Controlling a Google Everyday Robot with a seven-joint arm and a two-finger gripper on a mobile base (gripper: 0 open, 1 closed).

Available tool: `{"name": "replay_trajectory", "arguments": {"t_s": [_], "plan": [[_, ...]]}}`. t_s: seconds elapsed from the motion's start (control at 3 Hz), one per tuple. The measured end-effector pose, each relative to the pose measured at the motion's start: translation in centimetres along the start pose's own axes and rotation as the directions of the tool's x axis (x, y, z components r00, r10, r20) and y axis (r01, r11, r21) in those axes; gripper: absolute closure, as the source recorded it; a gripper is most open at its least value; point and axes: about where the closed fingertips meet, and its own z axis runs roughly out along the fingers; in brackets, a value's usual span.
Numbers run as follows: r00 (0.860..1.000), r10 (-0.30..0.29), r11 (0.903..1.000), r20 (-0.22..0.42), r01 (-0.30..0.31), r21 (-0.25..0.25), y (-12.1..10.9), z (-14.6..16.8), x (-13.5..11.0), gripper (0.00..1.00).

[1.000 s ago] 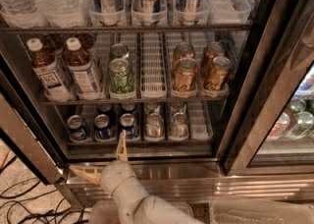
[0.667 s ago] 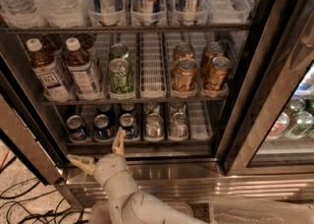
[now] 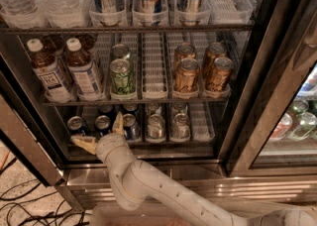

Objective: Pick pepsi can from bottom shelf of fridge

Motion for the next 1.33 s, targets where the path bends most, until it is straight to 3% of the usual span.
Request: {"name": "replay_trajectory", "arguments": {"t_s": [1.33], "plan": [[1.0,0.004,1.0,-0.013,-0.004,0.007,0.09,-0.55,0.02,0.0]]}}
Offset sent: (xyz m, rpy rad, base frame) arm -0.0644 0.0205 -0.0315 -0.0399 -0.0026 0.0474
